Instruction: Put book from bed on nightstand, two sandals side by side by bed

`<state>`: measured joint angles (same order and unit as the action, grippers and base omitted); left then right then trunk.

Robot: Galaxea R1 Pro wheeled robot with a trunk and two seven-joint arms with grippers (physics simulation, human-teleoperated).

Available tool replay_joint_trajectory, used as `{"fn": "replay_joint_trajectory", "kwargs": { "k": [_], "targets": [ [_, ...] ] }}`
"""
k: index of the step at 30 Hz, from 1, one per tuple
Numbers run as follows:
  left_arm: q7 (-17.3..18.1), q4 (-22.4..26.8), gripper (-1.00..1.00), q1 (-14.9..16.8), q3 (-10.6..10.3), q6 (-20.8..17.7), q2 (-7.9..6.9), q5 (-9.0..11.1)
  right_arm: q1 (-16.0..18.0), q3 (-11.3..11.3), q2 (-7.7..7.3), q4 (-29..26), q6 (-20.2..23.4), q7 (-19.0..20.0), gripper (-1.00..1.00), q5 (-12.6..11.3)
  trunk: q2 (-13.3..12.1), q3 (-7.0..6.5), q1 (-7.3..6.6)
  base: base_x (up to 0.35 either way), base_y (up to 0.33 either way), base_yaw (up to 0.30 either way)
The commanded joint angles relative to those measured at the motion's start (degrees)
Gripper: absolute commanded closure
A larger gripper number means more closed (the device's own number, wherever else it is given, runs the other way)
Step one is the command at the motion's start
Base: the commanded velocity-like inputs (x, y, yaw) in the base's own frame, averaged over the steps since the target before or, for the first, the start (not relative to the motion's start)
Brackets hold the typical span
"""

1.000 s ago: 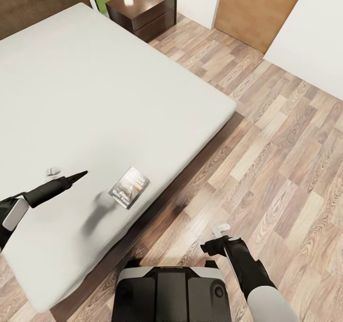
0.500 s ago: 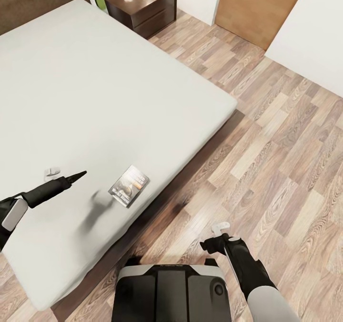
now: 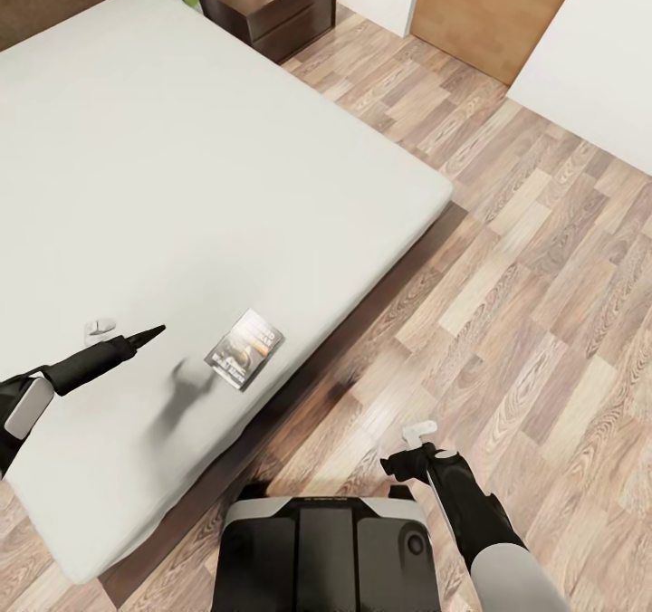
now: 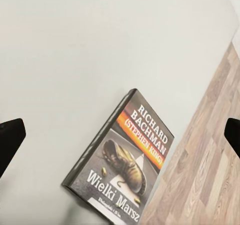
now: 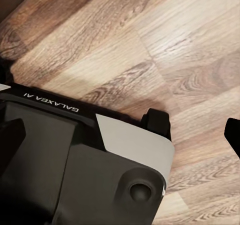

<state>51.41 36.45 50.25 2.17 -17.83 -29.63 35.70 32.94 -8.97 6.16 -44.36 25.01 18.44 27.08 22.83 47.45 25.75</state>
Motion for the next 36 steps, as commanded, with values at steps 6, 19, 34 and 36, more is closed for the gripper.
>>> {"fn": "replay_joint_trajectory", "kwargs": {
  "k": [6,19,34,36],
  "targets": [
    [-0.4,0.21,-1.0,0.03,0.0,-0.61,0.06,0.4,0.02,-0.34,0.08,-0.13,0.14,0.54,-1.0,0.6,0.09,0.62,0.03,0.0,0.0,0.0],
    [-0.54,0.29,-1.0,0.03,-0.03,-0.61,0.08,0.38,0.02,-0.34,0.08,-0.16,0.14,0.54,-1.0,0.6,0.09,1.82,0.03,0.0,0.0,0.0],
    [-0.56,1.23,-1.0,0.03,-0.06,-0.99,0.28,0.45,0.02,-0.22,0.08,-0.19,0.13,0.54,-1.0,0.6,0.09,3.21,0.03,0.0,0.0,0.0],
    [-0.57,1.39,-1.0,0.03,-0.06,-1.02,0.3,0.46,0.02,-0.21,0.08,-0.19,0.13,0.54,-1.0,0.6,0.09,3.4,0.03,0.0,0.0,0.0]
  ]
}}
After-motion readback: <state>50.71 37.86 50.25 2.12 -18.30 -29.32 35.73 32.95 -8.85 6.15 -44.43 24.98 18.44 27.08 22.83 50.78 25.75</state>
